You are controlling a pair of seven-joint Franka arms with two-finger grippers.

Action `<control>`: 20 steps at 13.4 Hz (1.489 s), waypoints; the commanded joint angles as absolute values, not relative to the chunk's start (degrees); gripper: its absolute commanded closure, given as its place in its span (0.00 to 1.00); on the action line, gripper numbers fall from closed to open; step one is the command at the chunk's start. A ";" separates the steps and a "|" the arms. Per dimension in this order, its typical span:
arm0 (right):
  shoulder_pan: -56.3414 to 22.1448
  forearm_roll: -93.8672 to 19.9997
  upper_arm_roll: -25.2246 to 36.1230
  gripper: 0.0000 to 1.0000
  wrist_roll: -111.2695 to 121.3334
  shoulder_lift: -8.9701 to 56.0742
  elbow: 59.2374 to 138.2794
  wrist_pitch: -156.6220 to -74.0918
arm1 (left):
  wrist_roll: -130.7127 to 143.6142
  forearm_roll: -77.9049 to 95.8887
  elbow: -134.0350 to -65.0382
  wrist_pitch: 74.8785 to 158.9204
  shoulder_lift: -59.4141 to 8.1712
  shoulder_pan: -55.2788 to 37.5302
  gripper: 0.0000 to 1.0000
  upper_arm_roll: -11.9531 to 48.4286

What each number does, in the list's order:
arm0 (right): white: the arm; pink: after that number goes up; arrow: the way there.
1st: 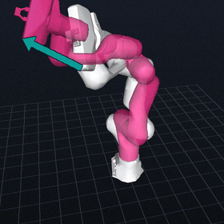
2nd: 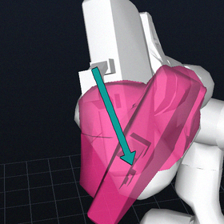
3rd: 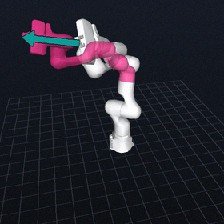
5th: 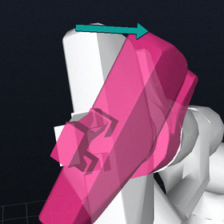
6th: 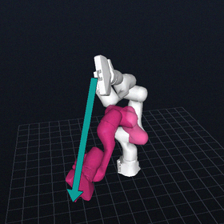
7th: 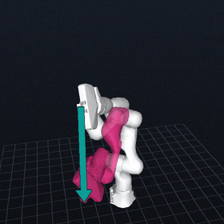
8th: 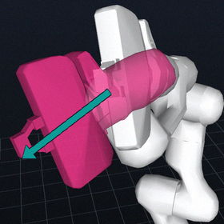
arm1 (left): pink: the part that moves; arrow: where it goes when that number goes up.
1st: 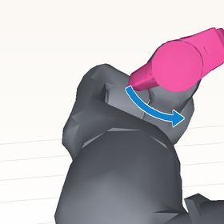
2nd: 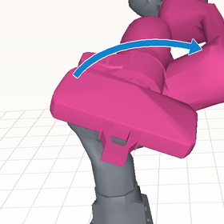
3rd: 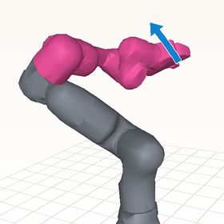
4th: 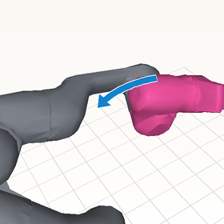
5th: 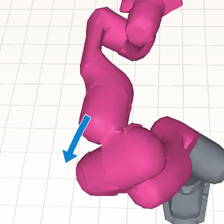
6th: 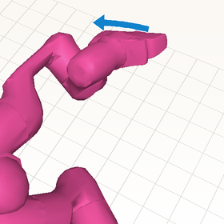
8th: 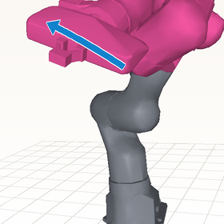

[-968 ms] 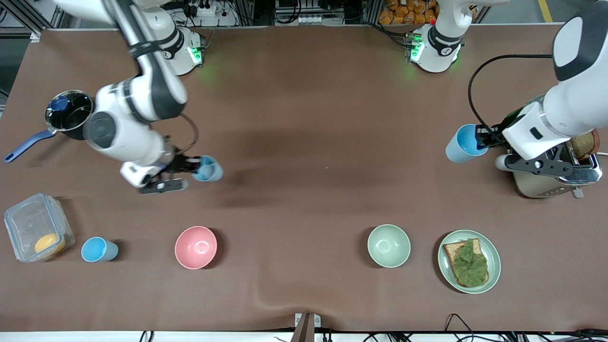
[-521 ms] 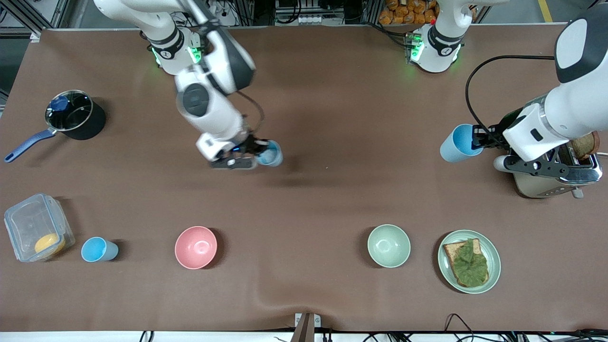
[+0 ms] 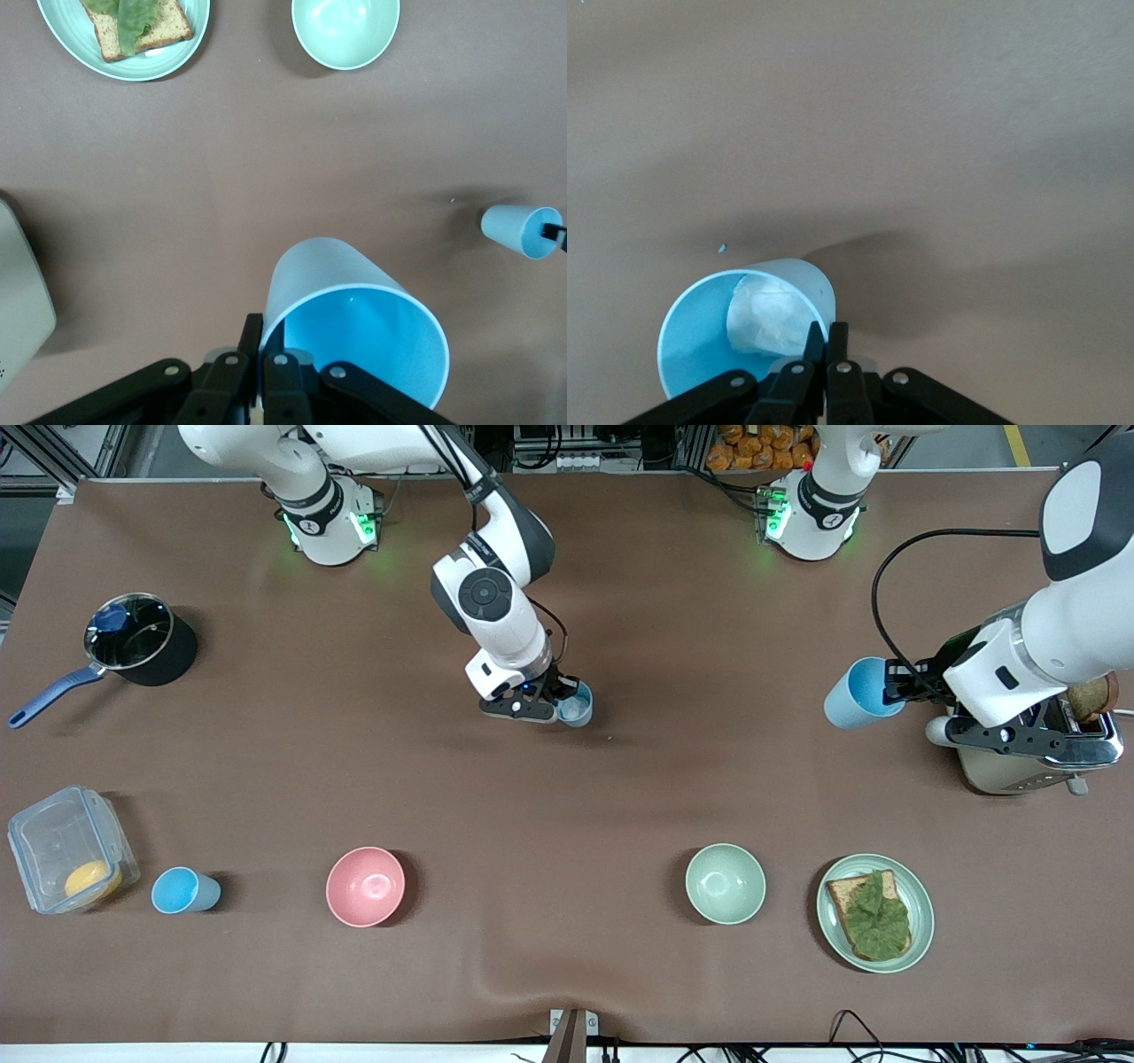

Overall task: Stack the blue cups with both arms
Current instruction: 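Lower the blue cup upright at mid-table and open the right gripper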

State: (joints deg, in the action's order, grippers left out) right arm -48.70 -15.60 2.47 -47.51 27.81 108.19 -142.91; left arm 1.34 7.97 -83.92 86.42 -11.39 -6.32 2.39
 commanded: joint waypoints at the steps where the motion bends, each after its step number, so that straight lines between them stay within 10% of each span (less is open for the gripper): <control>1: -50.27 -16.17 3.43 1.00 -49.83 29.97 106.61 -144.14 | 1.67 8.97 -82.27 84.90 -11.87 -6.24 1.00 2.37; 3: -50.80 -16.08 3.43 0.95 -50.18 30.84 106.52 -144.93 | 1.58 8.96 -82.27 84.90 -11.87 -6.07 1.00 2.46; 9: -48.70 -15.91 3.87 0.21 -49.57 29.36 105.65 -143.54 | 1.93 8.96 -82.53 84.73 -11.87 -6.24 1.00 2.29; 20: -31.13 -14.68 5.01 0.14 -24.11 18.38 101.07 -116.39 | 12.45 8.00 -83.05 88.75 -12.83 -14.66 1.00 5.27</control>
